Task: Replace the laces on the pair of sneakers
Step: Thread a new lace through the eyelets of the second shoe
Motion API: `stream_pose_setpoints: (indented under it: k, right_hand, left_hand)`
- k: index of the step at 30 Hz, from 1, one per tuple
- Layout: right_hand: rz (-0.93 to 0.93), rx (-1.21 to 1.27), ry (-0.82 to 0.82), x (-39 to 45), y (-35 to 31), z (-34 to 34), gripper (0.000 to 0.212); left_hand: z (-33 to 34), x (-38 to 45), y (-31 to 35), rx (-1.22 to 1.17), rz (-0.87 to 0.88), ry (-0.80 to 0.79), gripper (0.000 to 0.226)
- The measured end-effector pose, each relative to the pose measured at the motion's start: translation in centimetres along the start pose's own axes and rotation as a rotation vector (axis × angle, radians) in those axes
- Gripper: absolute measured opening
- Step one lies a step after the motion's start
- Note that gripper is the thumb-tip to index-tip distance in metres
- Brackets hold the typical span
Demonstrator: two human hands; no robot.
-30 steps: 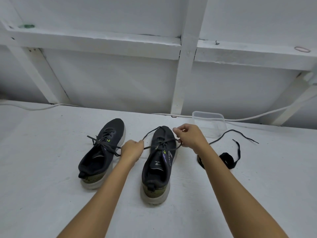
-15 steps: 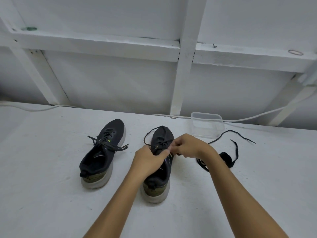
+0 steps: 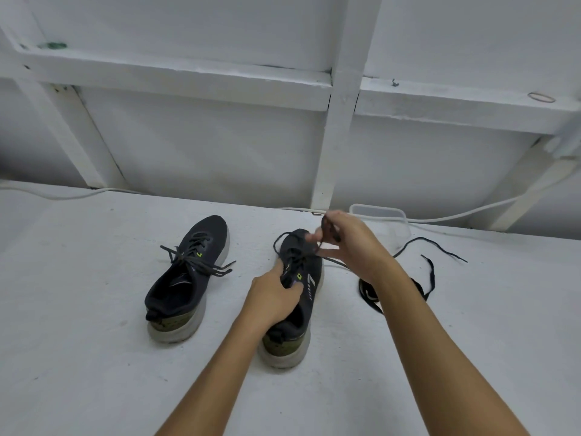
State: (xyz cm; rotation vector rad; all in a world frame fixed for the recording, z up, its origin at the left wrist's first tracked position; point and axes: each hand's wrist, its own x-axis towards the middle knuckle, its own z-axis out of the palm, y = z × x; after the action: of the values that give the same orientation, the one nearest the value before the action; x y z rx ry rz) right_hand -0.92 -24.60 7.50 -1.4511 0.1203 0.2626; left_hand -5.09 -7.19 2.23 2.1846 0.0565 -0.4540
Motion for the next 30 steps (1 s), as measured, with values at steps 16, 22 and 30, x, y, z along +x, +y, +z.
stream_pose_setpoints:
  k: [16, 22, 30]
  right_hand:
    - [-0.134, 0.016, -0.004, -0.2, -0.2, -0.6, 0.026]
    - [0.026, -0.138, 0.033, -0.6, 0.7, -0.6, 0.033]
    - [0.054, -0.976, -0.185, -0.6, 1.3, -0.7, 0.013]
  left_hand:
    - [0.0, 0.5, -0.2, -0.019, -0.011, 0.004, 0.049]
    - [0.0, 0.4, -0.3, -0.032, 0.000, 0.008, 0.045]
    - [-0.1, 0.4, -0.5, -0.018, 0.021, 0.008, 0.044]
